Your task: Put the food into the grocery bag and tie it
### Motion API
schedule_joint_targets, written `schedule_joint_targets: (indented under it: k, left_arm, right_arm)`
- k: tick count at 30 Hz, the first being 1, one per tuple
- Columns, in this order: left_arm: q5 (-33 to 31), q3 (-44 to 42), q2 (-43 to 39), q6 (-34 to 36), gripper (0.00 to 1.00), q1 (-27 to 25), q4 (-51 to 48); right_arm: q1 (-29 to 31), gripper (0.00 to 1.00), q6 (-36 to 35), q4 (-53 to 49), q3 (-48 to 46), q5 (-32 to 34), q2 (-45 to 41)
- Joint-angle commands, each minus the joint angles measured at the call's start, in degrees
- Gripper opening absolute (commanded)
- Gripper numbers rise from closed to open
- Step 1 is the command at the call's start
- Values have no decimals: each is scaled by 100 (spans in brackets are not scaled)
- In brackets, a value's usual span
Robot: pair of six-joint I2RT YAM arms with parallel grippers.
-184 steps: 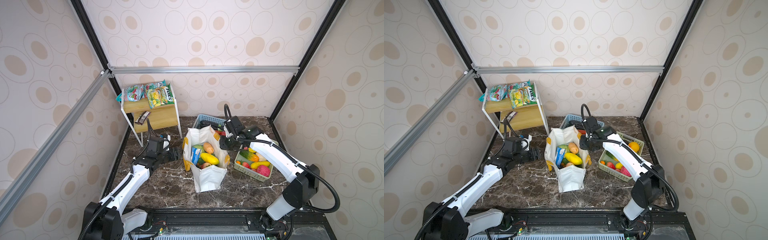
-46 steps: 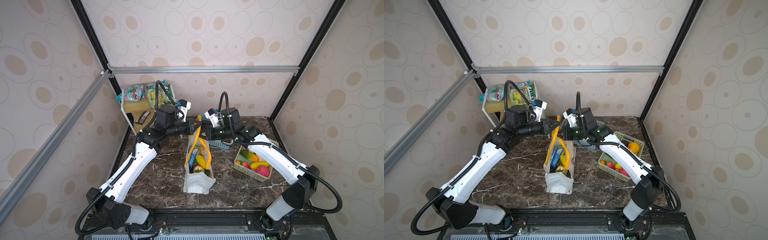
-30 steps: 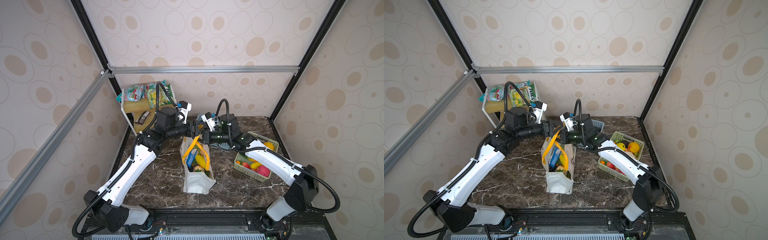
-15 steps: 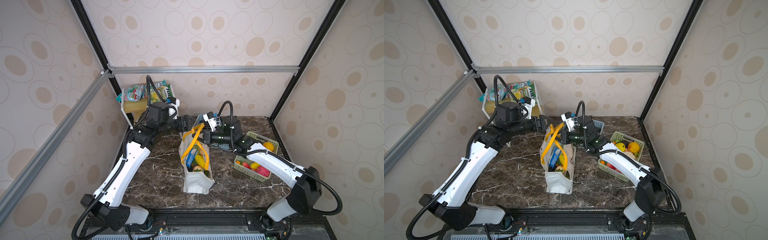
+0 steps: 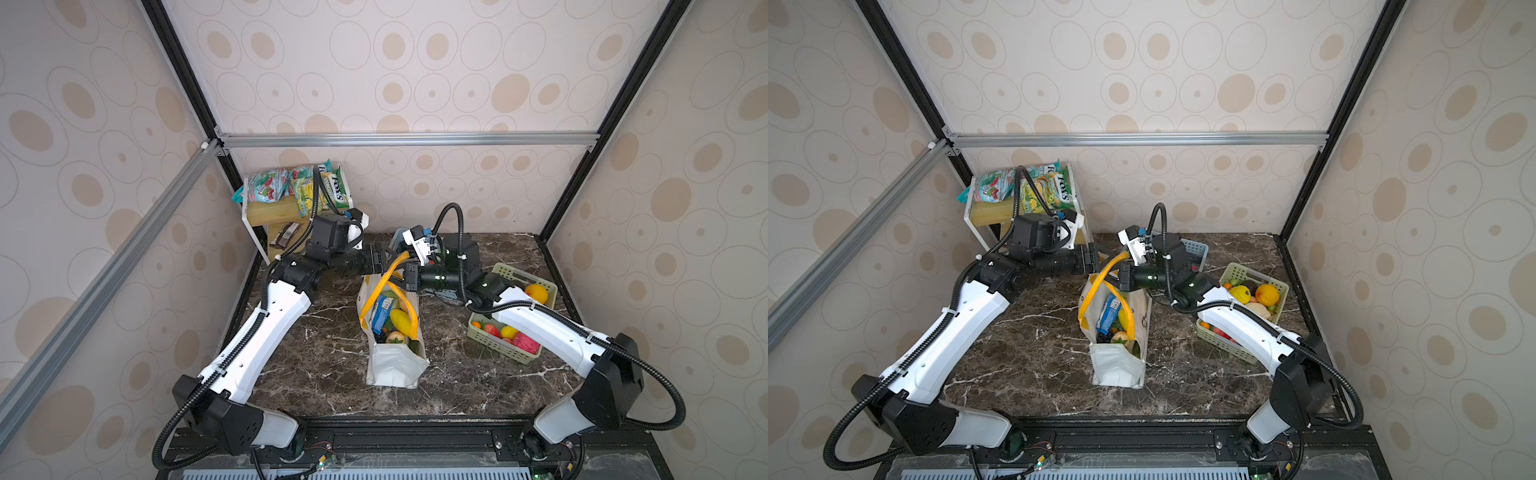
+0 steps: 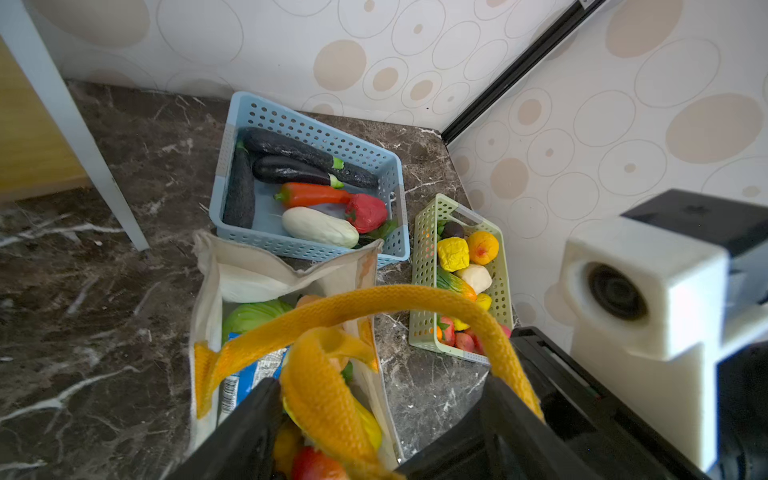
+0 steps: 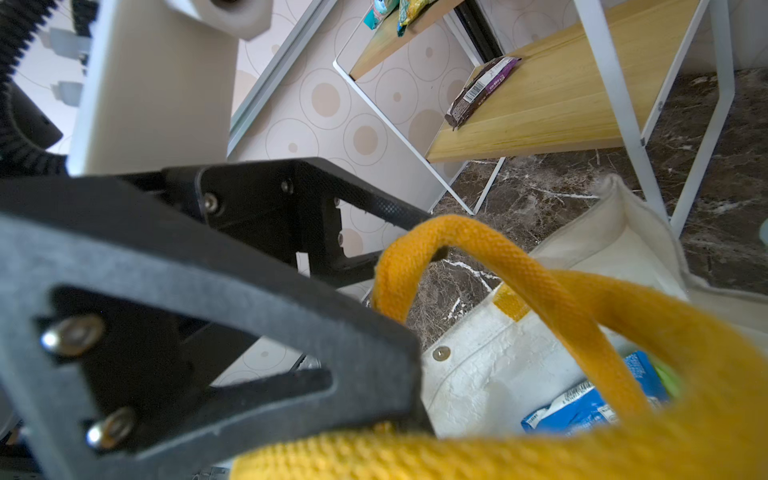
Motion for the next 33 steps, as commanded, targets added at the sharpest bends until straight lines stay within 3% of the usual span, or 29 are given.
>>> schedule_joint_targets:
  k: [1, 4, 7, 11, 13, 15, 18, 25, 28, 33]
  left_arm:
    - [233, -169, -167, -249, 67, -43, 38]
    - [170, -298, -265, -444, 61, -40, 134]
    - [194, -378, -310, -586, 46, -44, 255]
    - [256, -392, -285, -601, 10, -35, 338]
    - [345, -390, -273, -571, 0, -38, 402]
    - [417, -373, -270, -531, 0, -27, 406]
    - [660, -308, -281, -441, 0, -13, 350]
    - [942, -140, -235, -390, 0, 9, 272]
    - [1069, -105, -244, -438, 0, 5, 299]
    - [1153, -111, -282, -607, 0, 5, 345]
  right_arm:
    - [96, 16, -73, 130, 16, -7, -192]
    - [117, 16, -70, 184, 8, 52, -231]
    - [136, 16, -100, 180, 6, 43, -262]
    - [154, 18, -198, 5, -37, 30, -345]
    - [154, 22, -340, -225, -72, 75, -443]
    - [137, 34, -649, -721, -50, 170, -576]
    - [54, 42, -1065, -1421, -90, 301, -869]
    - [-329, 45, -1589, -2211, -590, 181, -1243]
    - [-324, 43, -1627, -1993, -790, 88, -1096]
    - [-215, 47, -1372, -763, -1201, -149, -1009]
